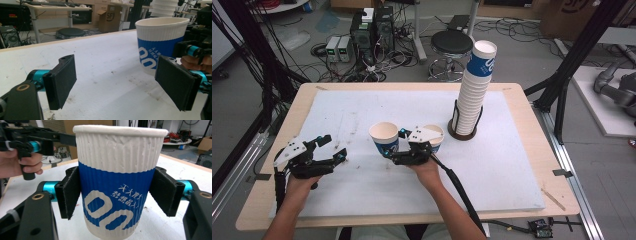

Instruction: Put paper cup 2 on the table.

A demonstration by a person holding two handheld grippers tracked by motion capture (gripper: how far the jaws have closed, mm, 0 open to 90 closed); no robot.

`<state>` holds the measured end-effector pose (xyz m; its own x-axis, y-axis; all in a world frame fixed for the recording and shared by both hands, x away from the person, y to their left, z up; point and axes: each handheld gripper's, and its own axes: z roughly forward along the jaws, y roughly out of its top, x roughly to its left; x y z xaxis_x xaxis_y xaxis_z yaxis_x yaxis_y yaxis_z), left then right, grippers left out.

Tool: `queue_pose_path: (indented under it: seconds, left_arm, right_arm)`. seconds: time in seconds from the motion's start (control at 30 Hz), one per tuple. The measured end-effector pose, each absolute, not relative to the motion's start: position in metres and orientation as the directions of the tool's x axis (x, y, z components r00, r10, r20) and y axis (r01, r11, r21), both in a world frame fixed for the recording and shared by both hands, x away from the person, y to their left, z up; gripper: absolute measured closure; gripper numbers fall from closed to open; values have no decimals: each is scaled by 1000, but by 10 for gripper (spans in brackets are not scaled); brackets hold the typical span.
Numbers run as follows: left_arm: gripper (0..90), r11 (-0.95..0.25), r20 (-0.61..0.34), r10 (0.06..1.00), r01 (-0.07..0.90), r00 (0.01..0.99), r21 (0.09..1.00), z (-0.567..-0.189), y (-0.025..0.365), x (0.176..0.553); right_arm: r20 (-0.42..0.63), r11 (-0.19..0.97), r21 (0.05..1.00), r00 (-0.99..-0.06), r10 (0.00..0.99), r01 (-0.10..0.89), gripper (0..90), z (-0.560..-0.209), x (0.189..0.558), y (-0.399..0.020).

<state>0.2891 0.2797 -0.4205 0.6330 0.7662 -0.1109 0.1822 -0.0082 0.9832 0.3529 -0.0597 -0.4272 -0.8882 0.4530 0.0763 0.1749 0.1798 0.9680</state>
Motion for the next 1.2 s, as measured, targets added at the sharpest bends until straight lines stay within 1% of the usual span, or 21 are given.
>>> queue_pose_path:
  seconds: [0.23,0.43,0.5,0.6,0.73,0.9,1.0,1.2]
  left_arm:
    - [173,-11,-109,764,182,635,983,-421,279,289]
    - [173,-8,-111,767,181,632,983,-421,280,289]
    - [173,-6,-113,767,184,632,983,-421,280,289]
    - [173,-8,-112,765,184,634,983,-421,279,289]
    - [173,-8,-113,765,185,634,983,-421,279,289]
    - [173,-9,-112,765,184,634,983,-421,279,289]
    - [173,-8,-115,763,187,636,982,-421,278,290]
    - [173,-11,-113,762,187,638,982,-421,278,290]
  right_arm:
    - [80,209,958,-886,457,195,289,-439,357,-49]
    - [96,253,938,-877,471,238,288,-451,360,-42]
    - [86,268,935,-880,467,234,288,-451,360,-40]
    - [94,285,925,-876,473,253,287,-451,361,-39]
    - [73,324,914,-884,462,244,283,-451,361,-37]
    - [108,334,898,-878,466,287,278,-448,362,-41]
    - [65,371,893,-888,455,255,269,-446,360,-41]
    - [46,410,875,-888,457,256,239,-445,355,-46]
